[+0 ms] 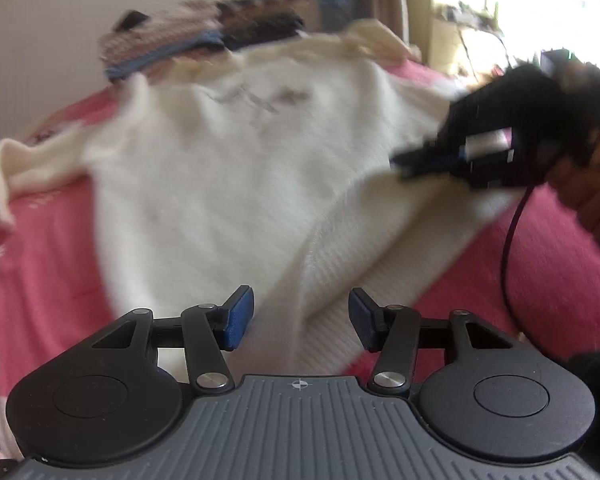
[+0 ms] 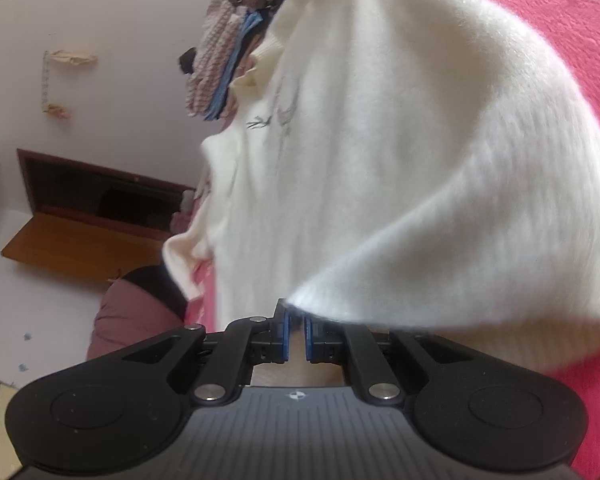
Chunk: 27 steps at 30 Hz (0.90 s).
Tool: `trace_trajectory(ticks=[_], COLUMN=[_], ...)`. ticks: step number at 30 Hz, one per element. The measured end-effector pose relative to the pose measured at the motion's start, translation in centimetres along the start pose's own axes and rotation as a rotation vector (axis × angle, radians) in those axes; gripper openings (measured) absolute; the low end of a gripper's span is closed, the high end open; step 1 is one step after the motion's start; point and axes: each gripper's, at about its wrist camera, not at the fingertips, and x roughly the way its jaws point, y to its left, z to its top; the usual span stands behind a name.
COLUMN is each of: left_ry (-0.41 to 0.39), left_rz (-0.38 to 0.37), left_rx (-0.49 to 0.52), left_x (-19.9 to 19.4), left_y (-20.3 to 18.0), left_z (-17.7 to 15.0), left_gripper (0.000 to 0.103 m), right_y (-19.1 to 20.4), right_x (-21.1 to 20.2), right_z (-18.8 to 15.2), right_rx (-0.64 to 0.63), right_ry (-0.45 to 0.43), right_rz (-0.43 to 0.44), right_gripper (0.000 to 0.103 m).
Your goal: Fold clothes
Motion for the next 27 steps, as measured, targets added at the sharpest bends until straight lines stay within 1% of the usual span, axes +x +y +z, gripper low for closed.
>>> trace_trajectory(ticks=[1,3,4,5,7,9,11,12,14,16,18,21,23,26,27], left_ry=[-0.030,-0.106,-0.119,-0.114,-0.073,-0.009,0.043,0.050,0.074,0.067,0.062,0.070,0.073,0.075,0.077], left_rz=[0.009,-0.009,-0.030,-0.053,-0.103,-0.140,-0.155,-0.145,-0.119,-0.135,-0.150,-0.155,-0.159,-0.157,-0.155], left_rx=[-0.022,-0.078,-0.091,-0.093,-0.058,0.011,0.057,0.058,0.018,-0.063,-0.135,-0.159,-0.170,-0.212,-0.231], left_x=[-0.6,-2.2,-2.6,-2.7,-2.2,-0.9,0.8,1.4,2.7,3.0,2.8,2.7,2.7,2.8,2.9], left_y=[0.2,0.8,0.9,0.8,0.1,-1.2,-2.2,-2.3,-1.5,0.1,1.1,1.7,1.8,2.0,2.2], left_z=[0.2,0.5,0.6,0.6,0.3,-0.4,-1.5,-1.9,-2.2,-1.8,-1.4,-0.9,-0.7,-0.8,-0.8], left_gripper=[0.052,0.052,0.052,0.053,0.052,0.052,0.052,0.052,0.051,0.051,0.051,0.051,0.052,0.052,0.052], right_y=[-0.4,-1.2,-1.3,-1.4,-1.5,-1.4,-1.3,-1.3,-1.2,-0.9,-0.6,-0.6,-0.9,-1.5,-1.8], right_x=[0.3,1.2,1.6,1.9,2.6,3.0,3.1,2.9,2.3,0.8,-0.9,-3.7,-4.7,-6.0,-6.0], right_z=[0.3,0.9,1.2,1.4,1.8,2.2,2.4,2.4,2.5,2.2,1.8,0.6,-0.9,-3.2,-3.7], right_rx=[0.010,0.032,0.037,0.042,0.041,0.030,0.021,0.017,0.004,-0.025,-0.059,-0.078,-0.064,-0.036,-0.018], right_ry=[-0.005,-0.012,-0.014,-0.016,-0.018,-0.013,-0.001,0.006,0.018,0.013,0.003,0.009,0.039,0.082,0.080], right_rz=[-0.008,-0.015,-0.010,-0.006,-0.001,-0.006,-0.009,-0.010,-0.017,-0.033,-0.042,-0.033,-0.060,-0.110,-0.114], right_gripper=[0.008,0.007,0.007,0.006,0.006,0.004,0.004,0.004,0.006,0.012,0.025,0.033,0.034,0.034,0.033])
